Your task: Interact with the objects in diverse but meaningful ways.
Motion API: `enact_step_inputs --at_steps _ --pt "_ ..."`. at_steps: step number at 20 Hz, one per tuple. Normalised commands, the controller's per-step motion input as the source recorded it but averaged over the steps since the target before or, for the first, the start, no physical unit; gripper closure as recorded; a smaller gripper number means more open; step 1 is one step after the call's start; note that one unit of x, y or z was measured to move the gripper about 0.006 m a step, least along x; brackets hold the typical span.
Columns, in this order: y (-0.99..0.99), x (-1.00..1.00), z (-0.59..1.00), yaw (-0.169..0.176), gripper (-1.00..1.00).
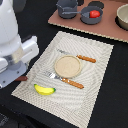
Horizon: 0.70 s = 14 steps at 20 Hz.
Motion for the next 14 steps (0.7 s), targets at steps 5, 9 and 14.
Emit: enact_step_inputs --at_steps 5,9,14 --pt "0.02 -0.26 -0.07 0.168 -1.00" --pt "-0.04 -0.19 -0.16 0.144 -1.00" --pt "-0.03 -0.24 -0.25 0.108 -1.00"
